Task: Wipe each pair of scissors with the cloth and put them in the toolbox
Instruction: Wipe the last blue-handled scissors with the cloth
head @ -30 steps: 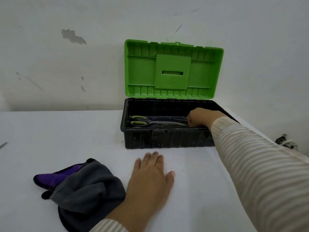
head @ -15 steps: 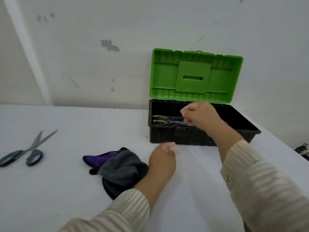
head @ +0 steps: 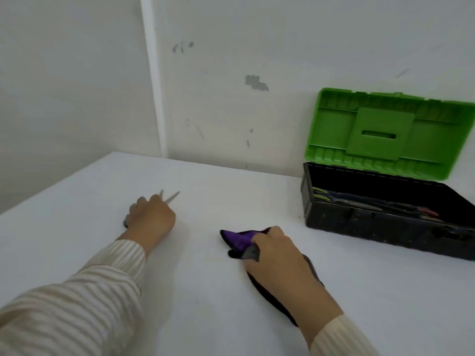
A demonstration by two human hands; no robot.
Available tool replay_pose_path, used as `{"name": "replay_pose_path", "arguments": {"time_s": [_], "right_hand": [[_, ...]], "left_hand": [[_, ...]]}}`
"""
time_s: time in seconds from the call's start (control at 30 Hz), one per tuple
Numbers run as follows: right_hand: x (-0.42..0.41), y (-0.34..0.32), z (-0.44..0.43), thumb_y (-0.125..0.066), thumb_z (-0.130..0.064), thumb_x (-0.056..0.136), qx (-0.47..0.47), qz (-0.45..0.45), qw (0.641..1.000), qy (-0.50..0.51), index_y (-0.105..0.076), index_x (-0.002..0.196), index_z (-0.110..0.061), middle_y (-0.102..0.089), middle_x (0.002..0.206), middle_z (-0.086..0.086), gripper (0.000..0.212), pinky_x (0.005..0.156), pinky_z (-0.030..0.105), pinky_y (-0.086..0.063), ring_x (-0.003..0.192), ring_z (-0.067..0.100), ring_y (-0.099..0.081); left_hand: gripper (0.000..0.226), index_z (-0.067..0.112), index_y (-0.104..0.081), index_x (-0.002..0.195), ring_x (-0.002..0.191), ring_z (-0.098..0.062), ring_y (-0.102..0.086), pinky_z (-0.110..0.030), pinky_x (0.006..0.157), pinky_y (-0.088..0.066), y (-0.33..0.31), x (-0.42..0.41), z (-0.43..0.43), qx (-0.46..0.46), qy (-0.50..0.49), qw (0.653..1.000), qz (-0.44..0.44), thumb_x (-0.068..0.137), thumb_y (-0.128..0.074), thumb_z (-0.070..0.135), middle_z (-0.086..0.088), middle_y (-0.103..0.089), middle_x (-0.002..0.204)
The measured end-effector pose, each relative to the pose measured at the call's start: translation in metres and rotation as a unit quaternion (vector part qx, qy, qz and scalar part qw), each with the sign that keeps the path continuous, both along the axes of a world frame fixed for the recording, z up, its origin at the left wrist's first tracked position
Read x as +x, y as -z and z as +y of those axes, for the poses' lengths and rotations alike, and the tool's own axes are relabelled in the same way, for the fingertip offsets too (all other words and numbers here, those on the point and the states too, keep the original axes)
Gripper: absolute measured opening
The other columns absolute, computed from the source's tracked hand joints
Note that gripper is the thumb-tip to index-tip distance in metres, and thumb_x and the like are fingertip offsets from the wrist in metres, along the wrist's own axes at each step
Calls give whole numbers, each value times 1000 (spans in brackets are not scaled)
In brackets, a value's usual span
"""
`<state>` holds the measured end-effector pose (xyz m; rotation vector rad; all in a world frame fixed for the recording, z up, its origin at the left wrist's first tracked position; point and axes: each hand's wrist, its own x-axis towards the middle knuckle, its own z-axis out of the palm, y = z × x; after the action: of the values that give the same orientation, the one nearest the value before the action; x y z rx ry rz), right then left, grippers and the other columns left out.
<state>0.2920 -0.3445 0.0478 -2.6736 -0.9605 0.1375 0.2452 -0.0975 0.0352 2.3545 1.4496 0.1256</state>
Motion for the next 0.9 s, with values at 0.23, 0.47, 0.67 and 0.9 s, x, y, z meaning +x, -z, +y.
{"name": "replay_pose_path", "arguments": {"time_s": [0.23,0.47,0.67,0.9], "right_hand": [[-4,-7,-10,-40,-24,93,136,-6,989,50,-49,119,-28,-63,87,1,28,69,26,-45,77,18,-57],[-15,0,-12,-49,-14,89,267,110,957,33,-60,79,-52,-65,71,-12,41,50,8,-38,50,-2,-53],[-21,-5,-4,-57,-30,87,338,208,918,-19,-64,65,-25,-55,45,-17,24,51,14,-34,46,0,-45],[-9,-8,-15,-55,-31,88,381,239,889,82,-69,73,-18,-69,71,3,25,67,30,-46,69,15,-60]], "left_hand": [[43,19,-49,123,117,-27,-43,-39,96,-36,-9,-9,21,36,55,987,146,80,-49,19,-4,-48,118],[74,6,-31,136,80,-26,-55,-27,54,-43,-32,-22,2,-167,79,976,-113,74,-71,14,-16,-54,103],[93,32,-21,146,63,-18,-54,-25,43,-41,-28,-14,-94,-378,203,835,-344,74,-78,14,-8,-52,94],[10,5,-64,93,51,-15,-56,-28,48,-48,-14,-8,-119,-524,131,722,-434,92,-57,13,-8,-60,71]]}}
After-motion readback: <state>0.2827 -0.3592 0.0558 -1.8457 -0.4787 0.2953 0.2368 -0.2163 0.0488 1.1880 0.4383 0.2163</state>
